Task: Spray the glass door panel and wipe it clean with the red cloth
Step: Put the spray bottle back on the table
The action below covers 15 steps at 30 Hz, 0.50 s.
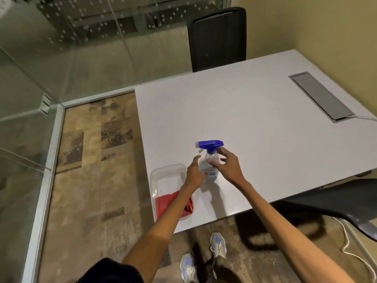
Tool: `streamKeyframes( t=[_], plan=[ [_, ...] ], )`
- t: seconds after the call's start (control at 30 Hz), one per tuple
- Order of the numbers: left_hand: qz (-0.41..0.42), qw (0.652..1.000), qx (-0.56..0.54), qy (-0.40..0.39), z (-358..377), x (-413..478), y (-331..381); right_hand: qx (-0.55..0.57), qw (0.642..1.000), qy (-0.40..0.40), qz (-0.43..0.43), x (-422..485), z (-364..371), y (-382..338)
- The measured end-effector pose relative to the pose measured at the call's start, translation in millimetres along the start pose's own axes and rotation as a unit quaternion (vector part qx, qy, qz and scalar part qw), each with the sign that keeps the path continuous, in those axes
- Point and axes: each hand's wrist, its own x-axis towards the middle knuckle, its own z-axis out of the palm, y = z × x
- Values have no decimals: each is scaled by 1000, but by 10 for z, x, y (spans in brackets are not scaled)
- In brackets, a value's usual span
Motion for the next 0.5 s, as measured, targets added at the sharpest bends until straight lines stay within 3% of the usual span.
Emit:
streamKeyframes(
  t=[0.2, 0.37, 0.5],
  plan=[
    [15, 998, -28, 60, -215, -176, -236, -24, 996, 80, 19, -211, 111, 201],
    [20, 988, -33, 150, -392, -348, -494, -44, 975, 216, 5, -435, 372, 166],
    [15, 979, 34, 199, -537, -482, -673, -41, 983, 180, 0, -537, 648, 129]
  ],
)
